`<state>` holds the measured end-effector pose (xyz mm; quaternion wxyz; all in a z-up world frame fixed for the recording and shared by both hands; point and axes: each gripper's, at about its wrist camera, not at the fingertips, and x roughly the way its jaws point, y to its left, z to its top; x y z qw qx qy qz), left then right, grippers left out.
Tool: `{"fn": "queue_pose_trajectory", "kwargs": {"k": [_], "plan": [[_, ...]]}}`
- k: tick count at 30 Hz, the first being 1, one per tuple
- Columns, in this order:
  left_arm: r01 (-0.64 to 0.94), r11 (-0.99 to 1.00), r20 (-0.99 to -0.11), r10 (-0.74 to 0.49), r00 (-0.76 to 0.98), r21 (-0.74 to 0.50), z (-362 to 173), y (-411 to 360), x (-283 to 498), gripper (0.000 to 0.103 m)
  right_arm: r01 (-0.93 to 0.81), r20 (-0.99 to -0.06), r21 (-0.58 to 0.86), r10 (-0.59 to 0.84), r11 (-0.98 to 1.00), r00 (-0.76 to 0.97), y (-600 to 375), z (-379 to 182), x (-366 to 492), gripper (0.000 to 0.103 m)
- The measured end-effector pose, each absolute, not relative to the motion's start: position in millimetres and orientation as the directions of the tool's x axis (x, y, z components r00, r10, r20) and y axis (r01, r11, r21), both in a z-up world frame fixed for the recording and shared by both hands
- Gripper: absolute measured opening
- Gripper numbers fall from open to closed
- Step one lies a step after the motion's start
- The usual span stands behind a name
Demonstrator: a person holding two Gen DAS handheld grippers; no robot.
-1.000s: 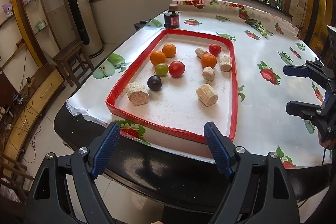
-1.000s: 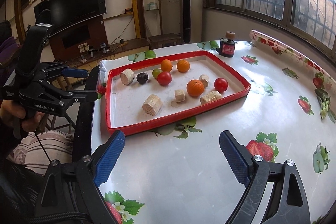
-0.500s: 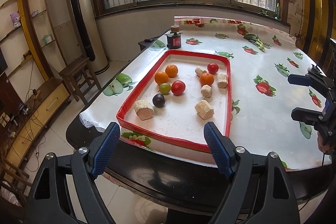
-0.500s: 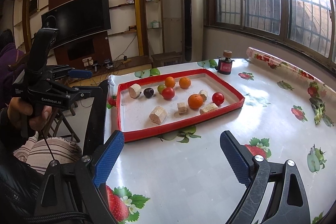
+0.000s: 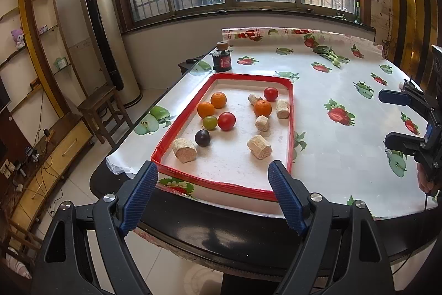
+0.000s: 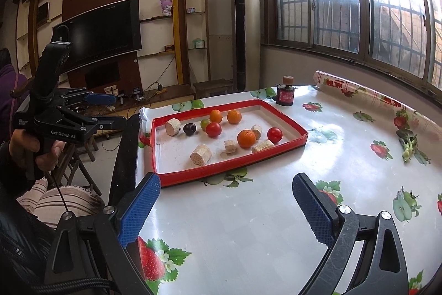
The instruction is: Organize fruits
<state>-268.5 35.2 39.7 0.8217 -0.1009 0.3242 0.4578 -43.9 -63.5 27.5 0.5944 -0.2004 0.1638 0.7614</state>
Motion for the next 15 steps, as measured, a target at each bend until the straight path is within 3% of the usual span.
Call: {"fn": "queue_pose_trajectory", "kwargs": {"k": [15], "plan": [[-0.817, 0.565, -0.636, 0.675, 0.374, 0.118, 35.1, 36.3, -270.3, 0.082, -0.97, -0.512, -0.023, 0.836, -0.243, -0.198, -61.2, 27.0, -49.4, 0.098]]}}
